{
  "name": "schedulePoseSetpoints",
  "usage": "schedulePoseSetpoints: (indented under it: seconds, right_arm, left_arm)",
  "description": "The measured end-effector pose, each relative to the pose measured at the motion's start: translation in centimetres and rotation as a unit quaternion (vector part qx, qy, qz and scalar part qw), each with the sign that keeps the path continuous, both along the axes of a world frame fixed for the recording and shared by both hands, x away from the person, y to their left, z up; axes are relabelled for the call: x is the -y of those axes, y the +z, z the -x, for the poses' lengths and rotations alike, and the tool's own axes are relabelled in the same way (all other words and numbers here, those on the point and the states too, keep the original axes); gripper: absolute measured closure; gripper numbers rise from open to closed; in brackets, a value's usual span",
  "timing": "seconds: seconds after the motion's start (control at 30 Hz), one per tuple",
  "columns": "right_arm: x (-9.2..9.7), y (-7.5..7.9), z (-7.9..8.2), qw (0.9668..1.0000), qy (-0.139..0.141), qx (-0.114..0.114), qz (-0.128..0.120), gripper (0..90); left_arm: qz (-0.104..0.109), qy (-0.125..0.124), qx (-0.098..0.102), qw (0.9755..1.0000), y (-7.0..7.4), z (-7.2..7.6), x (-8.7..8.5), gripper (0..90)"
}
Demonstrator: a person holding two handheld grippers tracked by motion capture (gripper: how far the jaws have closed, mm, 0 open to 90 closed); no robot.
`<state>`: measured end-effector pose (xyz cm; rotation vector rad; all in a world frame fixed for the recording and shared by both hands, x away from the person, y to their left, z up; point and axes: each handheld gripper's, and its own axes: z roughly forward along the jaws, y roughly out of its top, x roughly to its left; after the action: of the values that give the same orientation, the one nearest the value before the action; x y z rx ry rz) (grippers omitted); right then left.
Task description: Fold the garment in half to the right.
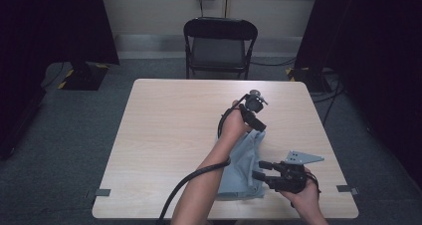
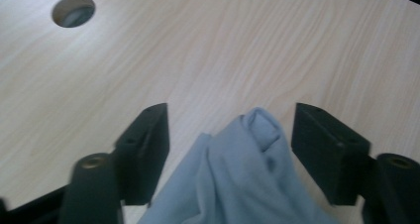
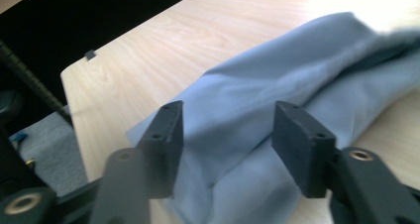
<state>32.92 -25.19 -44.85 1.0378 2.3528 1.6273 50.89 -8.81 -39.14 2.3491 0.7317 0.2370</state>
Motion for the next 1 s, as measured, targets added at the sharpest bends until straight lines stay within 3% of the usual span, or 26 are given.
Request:
schedulePoseSetpoints:
  seconds: [0.23, 0.43, 0.7, 0.87, 0.93, 0.97, 1.0]
  right_arm:
    - [-0.4, 0.2, -0.9, 0.9997, -0.019, 0.003, 0.017, 37.2]
    - [-0.4, -0.6, -2.0, 0.998, -0.044, -0.003, 0.045, 38.2]
    - [0.1, -1.4, -2.6, 0.9979, -0.033, -0.022, 0.052, 55.8]
    - [0.1, -1.8, -2.9, 0.9975, -0.022, -0.034, 0.058, 71.8]
    - [0.3, -2.0, -2.9, 0.9972, -0.015, -0.043, 0.06, 81.8]
    - [0.3, -2.1, -2.9, 0.9968, -0.012, -0.046, 0.064, 84.7]
    - [0.4, -2.2, -2.8, 0.9966, -0.008, -0.048, 0.066, 87.7]
  left_arm:
    - [0.005, 0.019, 0.01, 0.9998, 0.0, 0.2, -2.8, 25.3]
    - [-0.005, 0.035, 0.01, 0.9993, -1.2, 0.4, -5.5, 25.6]
    - [0.0, 0.056, -0.015, 0.9983, -3.9, 0.2, -8.2, 29.6]
    - [0.007, 0.059, -0.031, 0.9978, -5.4, 0.2, -8.7, 40.8]
    - [0.009, 0.058, -0.039, 0.9976, -6.1, 0.0, -8.9, 54.8]
    - [0.005, 0.06, -0.045, 0.9972, -6.4, 0.0, -8.9, 57.7]
    - [0.006, 0.064, -0.05, 0.9967, -6.8, -0.1, -9.0, 67.0]
